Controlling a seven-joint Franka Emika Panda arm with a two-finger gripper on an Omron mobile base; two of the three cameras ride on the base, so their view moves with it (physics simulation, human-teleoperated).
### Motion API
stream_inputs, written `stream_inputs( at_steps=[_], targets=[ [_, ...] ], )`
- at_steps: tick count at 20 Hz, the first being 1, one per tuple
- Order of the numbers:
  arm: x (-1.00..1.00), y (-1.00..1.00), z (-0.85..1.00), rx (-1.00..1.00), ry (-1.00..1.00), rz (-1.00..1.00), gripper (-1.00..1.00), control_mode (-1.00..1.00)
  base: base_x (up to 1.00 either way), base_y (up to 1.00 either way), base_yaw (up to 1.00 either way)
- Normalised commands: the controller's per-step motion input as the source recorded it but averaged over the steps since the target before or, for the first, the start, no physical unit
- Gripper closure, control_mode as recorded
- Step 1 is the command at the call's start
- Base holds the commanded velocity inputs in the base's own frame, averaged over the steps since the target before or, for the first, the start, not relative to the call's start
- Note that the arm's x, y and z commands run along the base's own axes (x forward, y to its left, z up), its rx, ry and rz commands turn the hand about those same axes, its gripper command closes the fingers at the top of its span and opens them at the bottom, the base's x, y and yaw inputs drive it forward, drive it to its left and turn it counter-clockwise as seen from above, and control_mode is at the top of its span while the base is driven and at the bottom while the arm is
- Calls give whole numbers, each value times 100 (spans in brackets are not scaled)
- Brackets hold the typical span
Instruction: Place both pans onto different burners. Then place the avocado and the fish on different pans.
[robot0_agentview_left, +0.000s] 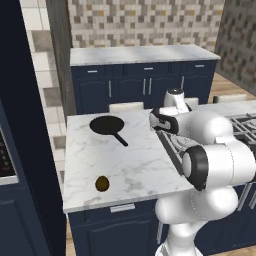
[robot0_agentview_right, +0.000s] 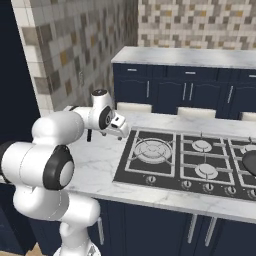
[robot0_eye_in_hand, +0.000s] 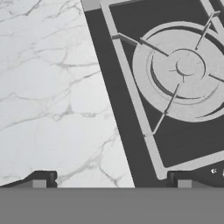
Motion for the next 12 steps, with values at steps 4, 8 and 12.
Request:
stream_inputs(
  at_steps=[4, 8, 12],
  targets=[
    [35, -1, 0, 0, 0, 0, -100, -100, 0, 0, 0],
    [44, 0, 0, 0, 0, 0, -100, -100, 0, 0, 0],
    [28, 0, 0, 0, 0, 1, -100, -100, 0, 0, 0]
  ],
)
